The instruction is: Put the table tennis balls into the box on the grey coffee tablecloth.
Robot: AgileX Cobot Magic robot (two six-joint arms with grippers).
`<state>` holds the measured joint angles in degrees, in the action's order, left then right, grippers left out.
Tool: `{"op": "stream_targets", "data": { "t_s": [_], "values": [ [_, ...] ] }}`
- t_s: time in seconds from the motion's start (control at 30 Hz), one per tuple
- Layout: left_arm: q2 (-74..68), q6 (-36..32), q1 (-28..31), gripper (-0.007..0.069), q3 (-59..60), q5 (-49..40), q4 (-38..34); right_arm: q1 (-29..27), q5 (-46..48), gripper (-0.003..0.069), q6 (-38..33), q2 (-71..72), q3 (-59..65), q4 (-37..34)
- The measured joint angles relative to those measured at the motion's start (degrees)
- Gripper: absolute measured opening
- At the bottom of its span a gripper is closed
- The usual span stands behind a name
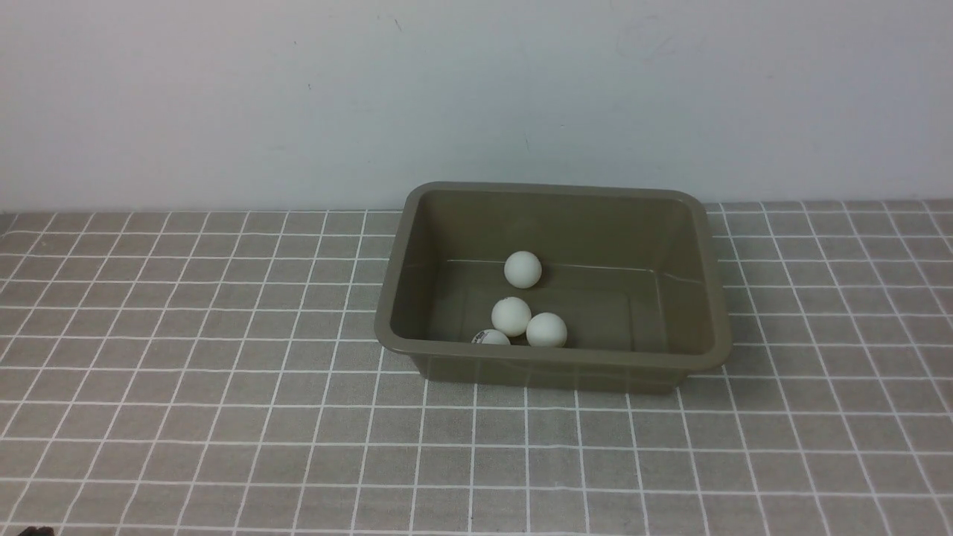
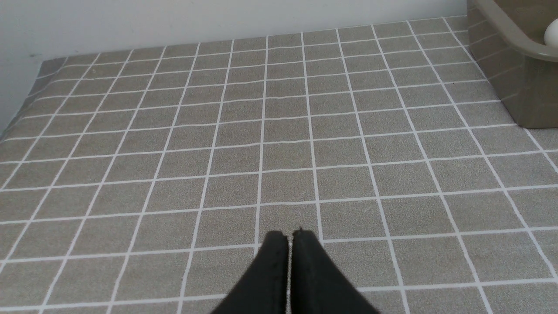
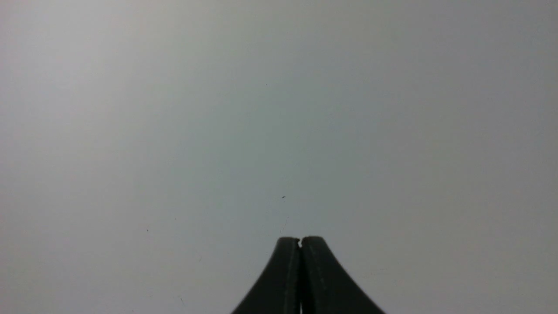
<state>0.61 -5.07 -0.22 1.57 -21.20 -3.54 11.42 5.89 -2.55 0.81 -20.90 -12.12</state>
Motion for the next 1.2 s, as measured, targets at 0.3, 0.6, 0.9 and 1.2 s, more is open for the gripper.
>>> {"op": "stream_targets", "data": {
  "t_s": [0.3,0.6,0.9,1.2],
  "values": [
    [0.00,0.00,0.00,-0.0005,0.00,0.00,-0.05,-0.18,6.25,-0.0013,-3.29,0.00,0.06,6.06],
    [0.00,0.00,0.18,-0.0005,0.00,0.00,-0.05,-8.94,17.28,-0.0013,-4.09,0.00,10.29,13.06],
    [0.00,0.00,0.25,-0.0005,0.00,-0.07,-0.20,-10.89,16.33,-0.0013,-3.29,-0.06,21.97,12.12],
    [0.00,0.00,0.25,-0.0005,0.00,-0.07,-0.20,-10.89,16.33,-0.0013,-2.40,-0.06,21.97,11.61]
  ]
}}
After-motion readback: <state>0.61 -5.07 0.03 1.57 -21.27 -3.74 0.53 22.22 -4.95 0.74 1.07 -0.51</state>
